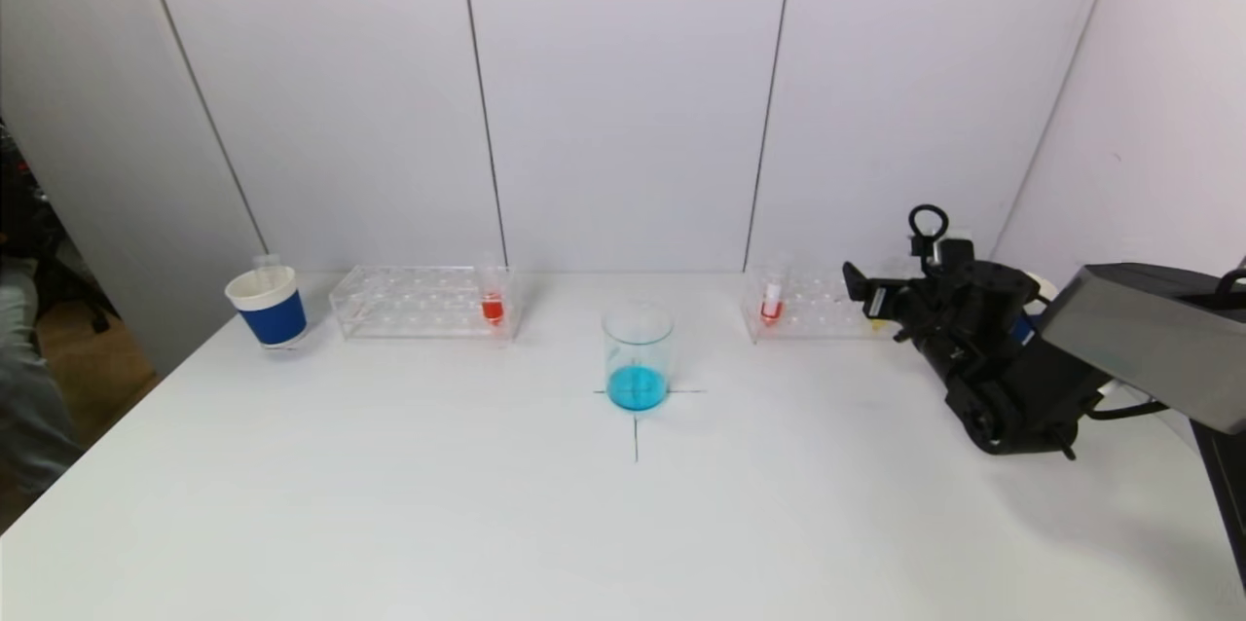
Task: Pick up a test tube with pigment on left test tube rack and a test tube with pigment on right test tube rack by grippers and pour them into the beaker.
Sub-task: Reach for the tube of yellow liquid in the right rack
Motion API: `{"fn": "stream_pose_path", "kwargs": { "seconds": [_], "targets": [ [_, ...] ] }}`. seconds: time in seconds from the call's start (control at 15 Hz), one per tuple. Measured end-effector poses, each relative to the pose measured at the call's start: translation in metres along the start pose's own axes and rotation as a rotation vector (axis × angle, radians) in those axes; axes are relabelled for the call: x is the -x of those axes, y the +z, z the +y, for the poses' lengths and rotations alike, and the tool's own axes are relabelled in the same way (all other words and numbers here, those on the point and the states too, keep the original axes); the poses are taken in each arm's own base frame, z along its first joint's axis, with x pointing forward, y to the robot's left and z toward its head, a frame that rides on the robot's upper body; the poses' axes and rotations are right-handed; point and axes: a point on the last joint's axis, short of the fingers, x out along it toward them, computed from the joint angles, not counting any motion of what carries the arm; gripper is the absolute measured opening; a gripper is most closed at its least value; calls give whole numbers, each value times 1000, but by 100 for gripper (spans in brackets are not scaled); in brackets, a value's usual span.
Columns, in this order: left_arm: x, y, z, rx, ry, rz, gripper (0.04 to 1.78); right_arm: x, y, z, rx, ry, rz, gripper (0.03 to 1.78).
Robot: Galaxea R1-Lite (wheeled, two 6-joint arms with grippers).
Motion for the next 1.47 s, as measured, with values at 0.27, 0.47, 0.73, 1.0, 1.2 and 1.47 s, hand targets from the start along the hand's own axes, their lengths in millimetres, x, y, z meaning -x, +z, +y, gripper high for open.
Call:
{"fn": "stream_pose_path", "kwargs": {
  "seconds": [0.27,0.47,0.73,1.0,1.2,1.47],
  "targets": [
    [0,0,0,0,0,0,176,-2,-1,0,0,-1,4,177],
    [0,0,0,0,1,0,176,-2,-2,0,2,0,5,177],
    [0,0,0,0,0,0,176,-2,-3,1,13,1,4,177],
    [0,0,0,0,1,0,176,-2,-3,1,14,0,5,177],
    [0,0,0,0,1,0,176,-2,-4,2,16,2,6,177],
    [0,0,0,0,0,0,176,-2,-4,2,16,3,5,171]
  ]
}}
